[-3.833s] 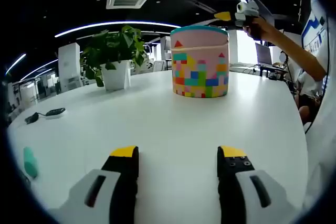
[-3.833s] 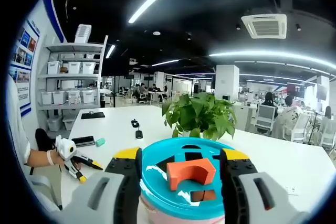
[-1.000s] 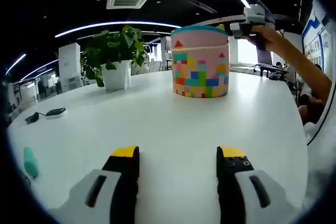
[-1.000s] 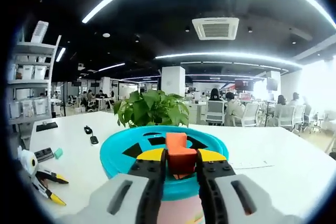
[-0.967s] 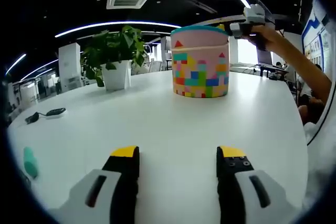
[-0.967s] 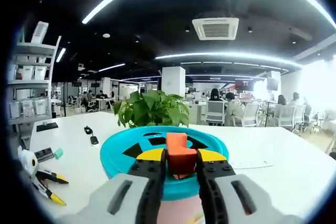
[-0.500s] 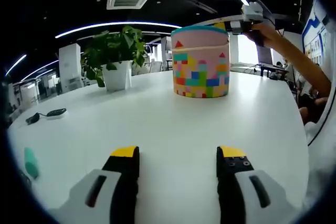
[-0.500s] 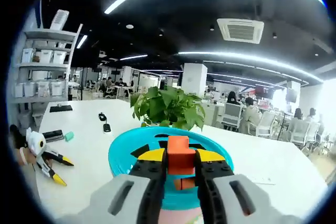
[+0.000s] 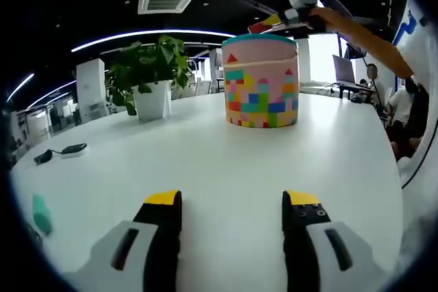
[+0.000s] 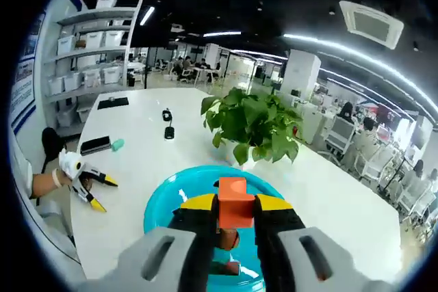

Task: Arrange the toys in the designated storage area by placing each visible toy with the group until no toy remains scattered across the table.

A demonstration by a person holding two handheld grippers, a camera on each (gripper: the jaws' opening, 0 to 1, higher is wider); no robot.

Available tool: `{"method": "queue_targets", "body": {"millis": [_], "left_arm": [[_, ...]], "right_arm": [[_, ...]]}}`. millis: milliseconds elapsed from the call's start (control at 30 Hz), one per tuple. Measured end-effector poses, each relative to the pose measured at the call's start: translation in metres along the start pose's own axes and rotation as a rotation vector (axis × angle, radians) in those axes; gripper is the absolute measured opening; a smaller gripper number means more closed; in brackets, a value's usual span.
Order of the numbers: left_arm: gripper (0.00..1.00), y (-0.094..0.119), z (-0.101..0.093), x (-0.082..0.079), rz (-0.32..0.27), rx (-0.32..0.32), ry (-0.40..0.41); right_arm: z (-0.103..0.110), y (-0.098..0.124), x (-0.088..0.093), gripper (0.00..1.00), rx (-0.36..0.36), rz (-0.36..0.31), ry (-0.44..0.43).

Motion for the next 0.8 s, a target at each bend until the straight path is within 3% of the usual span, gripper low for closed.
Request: {"method": "queue_targets", "body": {"millis": [167,300,500,667,800], "left_arm": [[0.61,0.000,0.000,0.000,-0.001,-0.002,-0.006],[0.61,0.000,0.001,0.000,-0.002,-0.002,-0.009],[0.61,0.000,0.000,0.000,-0.004,0.000,-0.013],[0.61,0.001,-0.001,0.000,-0.006,0.005,-0.017],[0.61,0.001,-0.001,0.000,-0.006,0.003,-0.019]], "right_arm": [[-0.002,-0.007,-0.004,0.20,-0.053,0.175,0.029],[0.004,-0.014,0.001,0.20,-0.091,0.354,0.064],[-0.006,-0.029,0.000,0.20,-0.086,0.436,0.012],[0.002,-0.024,0.008,0.20,-0.097,0.521,-0.059],[0.007,-0.022,0.012,0.20,-0.098,0.593,-0.057]]}}
Point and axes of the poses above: the point that each gripper's makers call its tool centre point, and the gripper's own axes: y roughly backward along the fingers, z roughly to its left, x roughly out of its underside, the point moved 1 cm from there along y, roughly backward along the fingers, and after that the axes turned 10 degrees about -y, right-handed, at the moved point
